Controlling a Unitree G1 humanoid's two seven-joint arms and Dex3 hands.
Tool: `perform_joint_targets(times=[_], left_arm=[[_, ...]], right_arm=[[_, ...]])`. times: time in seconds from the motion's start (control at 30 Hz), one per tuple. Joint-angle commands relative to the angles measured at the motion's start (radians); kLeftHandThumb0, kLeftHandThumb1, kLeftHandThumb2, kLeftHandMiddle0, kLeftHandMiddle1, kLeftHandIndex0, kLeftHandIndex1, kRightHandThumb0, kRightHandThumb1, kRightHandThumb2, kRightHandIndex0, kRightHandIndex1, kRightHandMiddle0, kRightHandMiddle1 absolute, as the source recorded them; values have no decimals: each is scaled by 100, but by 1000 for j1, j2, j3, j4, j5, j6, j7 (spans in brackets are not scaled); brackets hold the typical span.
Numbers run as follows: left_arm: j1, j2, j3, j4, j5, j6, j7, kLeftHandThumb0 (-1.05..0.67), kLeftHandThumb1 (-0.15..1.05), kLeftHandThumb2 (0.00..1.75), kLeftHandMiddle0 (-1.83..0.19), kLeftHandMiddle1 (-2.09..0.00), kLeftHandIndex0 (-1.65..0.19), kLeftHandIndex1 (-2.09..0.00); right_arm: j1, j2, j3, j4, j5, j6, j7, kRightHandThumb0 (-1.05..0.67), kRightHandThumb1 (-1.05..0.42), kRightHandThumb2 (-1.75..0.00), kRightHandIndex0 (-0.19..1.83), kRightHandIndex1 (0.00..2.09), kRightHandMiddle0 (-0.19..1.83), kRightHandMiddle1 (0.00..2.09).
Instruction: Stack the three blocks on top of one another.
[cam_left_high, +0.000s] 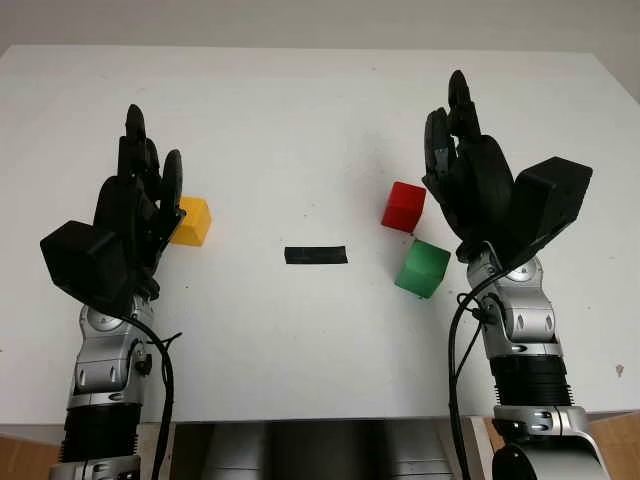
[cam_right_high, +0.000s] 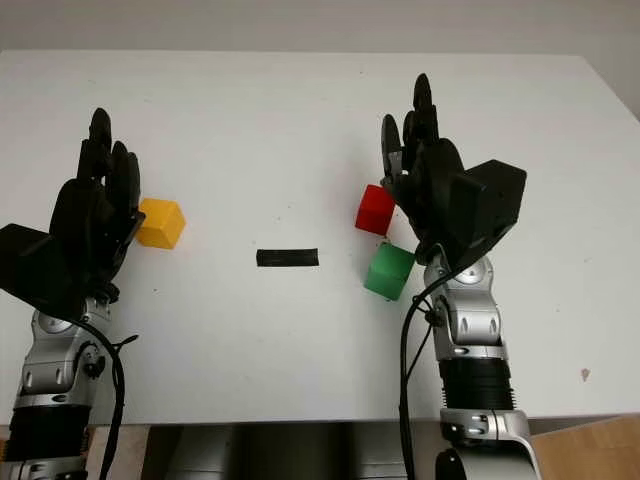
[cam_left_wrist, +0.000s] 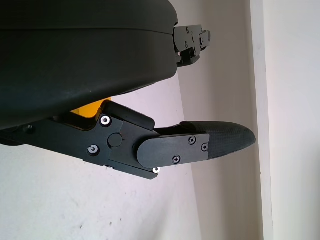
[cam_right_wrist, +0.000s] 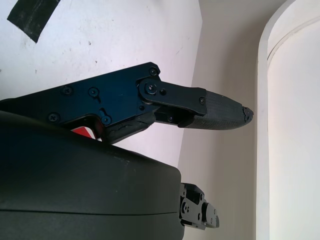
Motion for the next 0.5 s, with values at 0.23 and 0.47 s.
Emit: perform_joint_targets(times=[0.23, 0.47], left_arm=[[-16, 5, -7, -9, 7, -2, -2, -73, 105, 51, 16, -5, 15, -5], [-20, 1, -10, -9, 8, 11, 1, -73, 105, 52, 18, -5, 16, -5]], right_arm=[[0, -16, -7, -17, -2, 2, -3, -70, -105, -61, -19, 0, -19, 0], [-29, -60, -23, -13, 10, 4, 24, -70, -105, -59, -19, 0, -19, 0]])
